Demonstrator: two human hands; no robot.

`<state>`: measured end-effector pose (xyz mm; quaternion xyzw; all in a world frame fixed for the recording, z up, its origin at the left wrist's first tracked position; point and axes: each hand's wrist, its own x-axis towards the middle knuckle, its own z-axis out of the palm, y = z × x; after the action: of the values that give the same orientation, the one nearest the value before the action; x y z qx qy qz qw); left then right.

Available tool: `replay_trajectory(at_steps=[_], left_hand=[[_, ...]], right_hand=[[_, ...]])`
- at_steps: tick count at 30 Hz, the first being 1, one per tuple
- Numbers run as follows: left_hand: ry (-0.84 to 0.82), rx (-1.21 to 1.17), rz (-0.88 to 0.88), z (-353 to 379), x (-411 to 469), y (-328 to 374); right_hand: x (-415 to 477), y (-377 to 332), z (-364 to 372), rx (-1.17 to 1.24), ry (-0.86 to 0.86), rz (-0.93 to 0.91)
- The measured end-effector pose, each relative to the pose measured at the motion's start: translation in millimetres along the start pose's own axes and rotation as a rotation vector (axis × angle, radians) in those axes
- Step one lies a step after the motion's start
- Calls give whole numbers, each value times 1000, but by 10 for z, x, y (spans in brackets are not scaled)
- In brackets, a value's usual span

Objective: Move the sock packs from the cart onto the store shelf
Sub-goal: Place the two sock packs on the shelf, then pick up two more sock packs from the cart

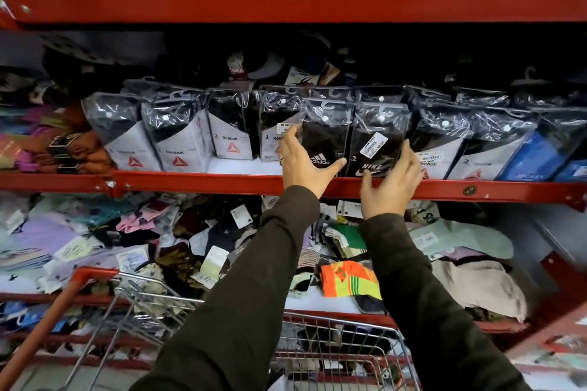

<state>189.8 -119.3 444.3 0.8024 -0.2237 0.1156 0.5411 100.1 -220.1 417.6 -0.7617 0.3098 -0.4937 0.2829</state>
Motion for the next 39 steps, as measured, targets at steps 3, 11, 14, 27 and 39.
replay_trajectory(at_steps=[3,11,14,27,39], left_hand=[[-11,-104,10,-92,-163,-68],[89,-155,138,-492,-1274,-1084],[13,-68,-28,-631,-1875,-1809],[-480,390,-1090,-622,-3578,-4025],[-762,702,-1080,-477,-3810,-4579]], right_hand=[[-183,-49,-51,92,90,-2],[-1487,424,-133,171,-109,-27],[-2265,805,-82,20,-388,78],[-4365,1681,921,-618,-1518,513],[-4675,2068,1214,-810,-1476,366]])
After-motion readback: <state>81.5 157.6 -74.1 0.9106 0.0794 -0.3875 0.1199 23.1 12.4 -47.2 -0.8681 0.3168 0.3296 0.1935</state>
